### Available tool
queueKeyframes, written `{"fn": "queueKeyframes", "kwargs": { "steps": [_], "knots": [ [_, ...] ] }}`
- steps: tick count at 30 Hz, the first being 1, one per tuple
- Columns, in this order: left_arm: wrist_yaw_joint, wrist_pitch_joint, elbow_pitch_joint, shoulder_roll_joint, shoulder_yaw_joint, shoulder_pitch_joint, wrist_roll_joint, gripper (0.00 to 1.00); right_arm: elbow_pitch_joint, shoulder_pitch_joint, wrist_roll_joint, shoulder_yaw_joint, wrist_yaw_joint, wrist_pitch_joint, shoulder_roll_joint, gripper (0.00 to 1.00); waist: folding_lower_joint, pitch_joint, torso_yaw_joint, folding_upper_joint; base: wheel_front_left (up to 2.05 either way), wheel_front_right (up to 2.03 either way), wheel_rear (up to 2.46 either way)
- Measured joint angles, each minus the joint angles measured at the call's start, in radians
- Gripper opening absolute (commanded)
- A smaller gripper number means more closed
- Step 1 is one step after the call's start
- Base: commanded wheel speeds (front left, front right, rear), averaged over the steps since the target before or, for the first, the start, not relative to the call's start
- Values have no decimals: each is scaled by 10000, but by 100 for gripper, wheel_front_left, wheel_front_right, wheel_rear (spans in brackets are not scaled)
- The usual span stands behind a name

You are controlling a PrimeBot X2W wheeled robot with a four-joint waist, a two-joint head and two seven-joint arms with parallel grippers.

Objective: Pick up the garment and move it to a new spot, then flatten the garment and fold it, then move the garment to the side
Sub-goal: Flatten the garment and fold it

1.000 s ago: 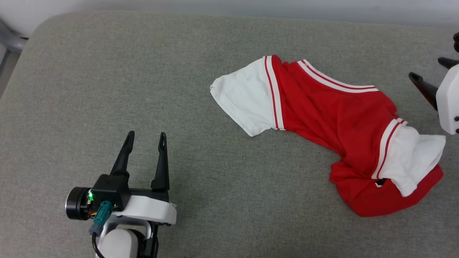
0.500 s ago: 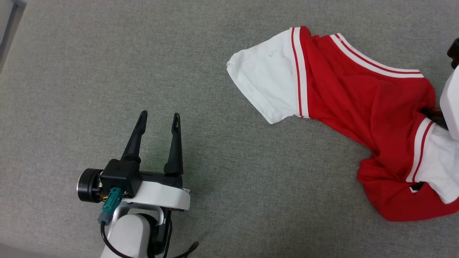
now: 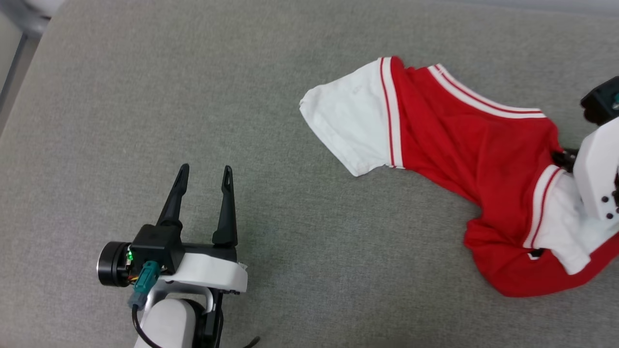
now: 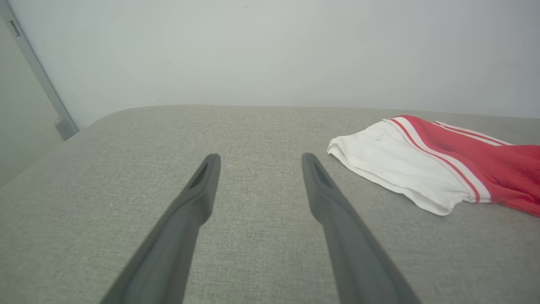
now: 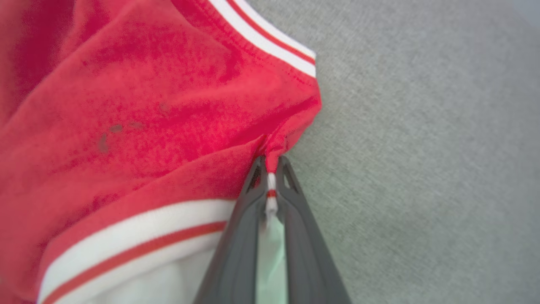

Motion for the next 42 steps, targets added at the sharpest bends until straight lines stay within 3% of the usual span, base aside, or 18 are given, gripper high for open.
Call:
{"fn": "queueKeyframes", "kwargs": {
  "steps": [5, 6, 8, 15, 21, 26, 31, 37, 42],
  "knots": [
    [-17, 0, -6, 0, 163, 332, 73, 100, -853, 178, 230, -115, 0, -1267, -696, 0, 0, -556, -291, 0, 0, 0, 0],
    [-15, 0, -38, 0, 242, 517, 82, 100, -1423, 481, 305, -349, 0, -1611, -1229, 0, -1, -798, -502, 0, 0, 0, 0],
    [-15, 0, -63, -2, 257, 588, 82, 100, -1732, 624, 345, -642, 0, -1756, -1609, 0, -1, -903, -617, 0, 0, 0, 0],
    [-10, 0, -192, 0, 272, 679, 69, 100, -2594, 812, 167, -1927, 2, -1413, -2558, 0, -1, -899, -713, 0, 0, 0, 0],
    [50, 0, -343, -4, 44, 571, -69, 100, -2788, 332, -407, -2523, 0, -418, -2686, 0, -2, -562, -539, 0, 0, 0, 0],
    [142, 0, -382, 0, -184, 267, -245, 100, -2173, -591, -1202, -2245, 2, 203, -1977, 0, -1, -134, -263, 0, 0, 0, 0],
    [196, 0, -357, 0, -339, -23, -418, 100, -857, -1483, -1893, -1542, 0, 387, -878, 0, -1, 309, 135, 0, 0, 0, 0],
    [270, 0, -345, 0, -454, -198, -552, 100, 886, -2082, -2056, -905, 0, -732, 667, 0, 0, 743, 614, 0, 0, 0, 0],
    [311, 0, -349, 0, -539, -264, -583, 100, 1764, -2284, -1912, 184, 0, -1538, 1595, 0, 0, 922, 894, 0, 0, 0, 0]
  ]
}}
